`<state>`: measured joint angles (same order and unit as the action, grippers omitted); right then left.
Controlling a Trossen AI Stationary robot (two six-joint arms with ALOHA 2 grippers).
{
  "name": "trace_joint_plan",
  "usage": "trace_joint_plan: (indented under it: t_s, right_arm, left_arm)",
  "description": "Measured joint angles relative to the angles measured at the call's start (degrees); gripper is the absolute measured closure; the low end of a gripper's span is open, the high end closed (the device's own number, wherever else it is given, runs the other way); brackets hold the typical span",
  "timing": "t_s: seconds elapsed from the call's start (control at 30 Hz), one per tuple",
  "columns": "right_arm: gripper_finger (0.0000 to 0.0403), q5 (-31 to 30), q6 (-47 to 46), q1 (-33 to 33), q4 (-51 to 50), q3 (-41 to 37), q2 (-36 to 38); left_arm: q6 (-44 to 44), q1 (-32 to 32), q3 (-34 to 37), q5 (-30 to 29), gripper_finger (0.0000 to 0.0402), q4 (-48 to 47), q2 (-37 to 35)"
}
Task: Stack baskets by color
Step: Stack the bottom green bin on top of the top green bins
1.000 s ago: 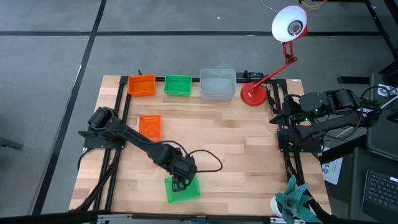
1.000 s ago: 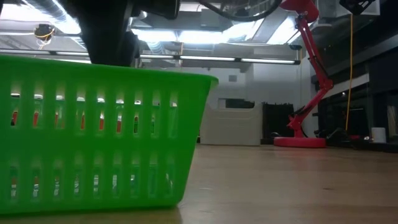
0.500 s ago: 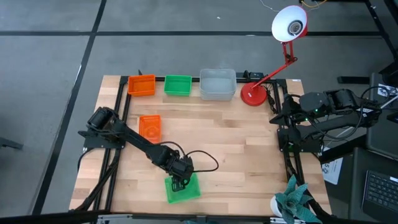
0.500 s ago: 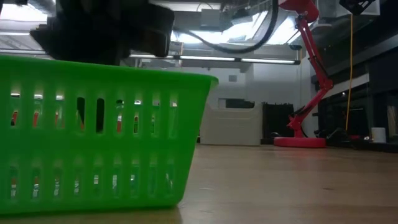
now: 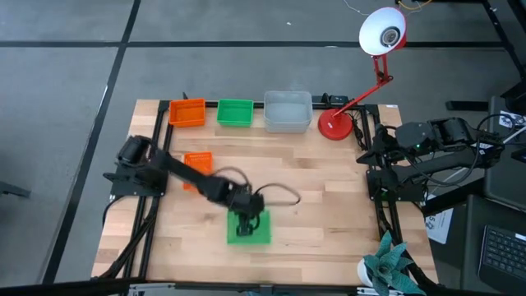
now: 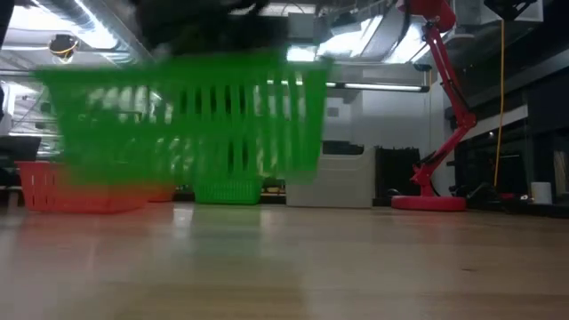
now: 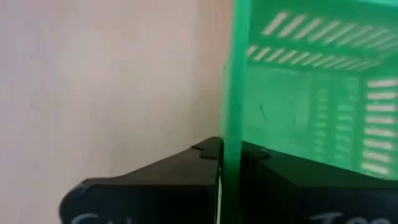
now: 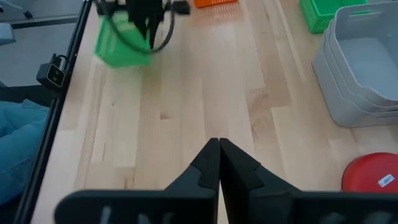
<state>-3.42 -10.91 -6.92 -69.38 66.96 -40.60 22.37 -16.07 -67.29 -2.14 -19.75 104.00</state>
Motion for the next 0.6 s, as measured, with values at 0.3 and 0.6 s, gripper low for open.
trace_joint_plan:
  t_s: [0.3,0.6]
  right_arm:
    - [0.0396,0.4,0.8,0.0,0.0,-1.1,0.0]
    - [0.0396,0.5,0.6,0.0,0.5,-6.8,-0.1]
  left_arm:
    - [-31.8,23.9,-18.4,-12.0,0.0401,-30.6,-6.6]
    - [-57.7,54.0,-28.1,-2.7,0.0401,-30.6,-5.8]
